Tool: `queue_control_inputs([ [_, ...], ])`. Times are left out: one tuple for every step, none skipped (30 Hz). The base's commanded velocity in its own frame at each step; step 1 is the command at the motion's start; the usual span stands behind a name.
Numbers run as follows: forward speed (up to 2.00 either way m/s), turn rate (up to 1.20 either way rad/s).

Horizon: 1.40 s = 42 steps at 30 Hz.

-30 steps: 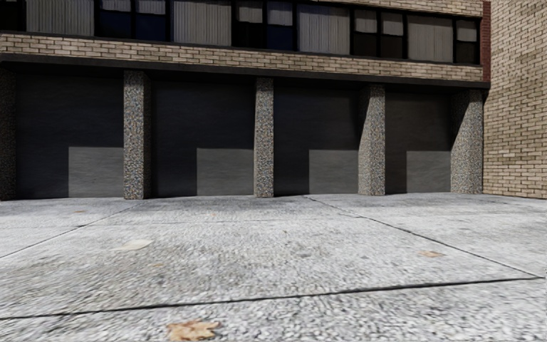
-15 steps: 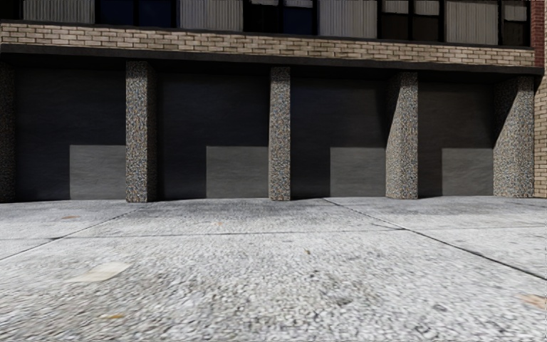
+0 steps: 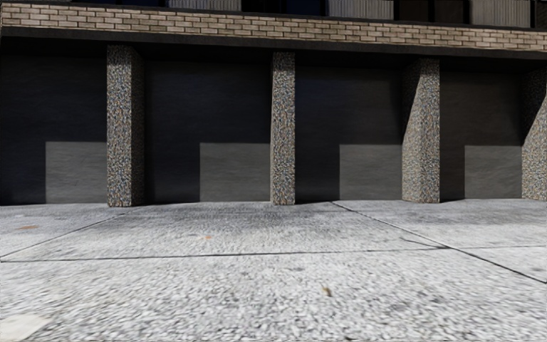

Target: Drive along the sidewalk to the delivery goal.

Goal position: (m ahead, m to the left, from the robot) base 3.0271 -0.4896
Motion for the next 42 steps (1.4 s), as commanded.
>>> queue_control_inputs([
  [1.85,0.00],
  [2.00,0.00],
  [2.00,0.00],
  [2.00,0.00],
  [2.00,0.00],
  [2.00,0.00],
  [2.00,0.00],
  [2.00,0.00],
  [2.00,0.00],
  [2.00,0.00],
  [2.00,0.00],
  [2.00,0.04],
  [2.00,0.13],
  [1.98,0.16],
  [1.98,0.16],
  [1.90,0.17],
  [1.80,0.17],
  [1.67,0.17],
  [1.67,0.17],
  [1.53,0.17],
  [1.45,0.17],
  [1.42,0.16],
  [1.42,0.16],
  [1.40,0.16],
  [1.39,0.16],
  [1.36,0.17],
  [1.36,0.17],
  [1.33,0.17],
  [1.32,0.03],
  [1.25,0.00],
  [1.25,0.00],
  [1.14,0.00],
  [0.98,0.00],
  [0.98,0.00],
  [0.82,0.00],
  [0.62,0.00],
  [0.44,0.00],
  [0.44,0.00],
  [0.33,-0.39],
  [0.16,-0.57],
  [0.00,-0.71],
  [0.00,-0.71],
])
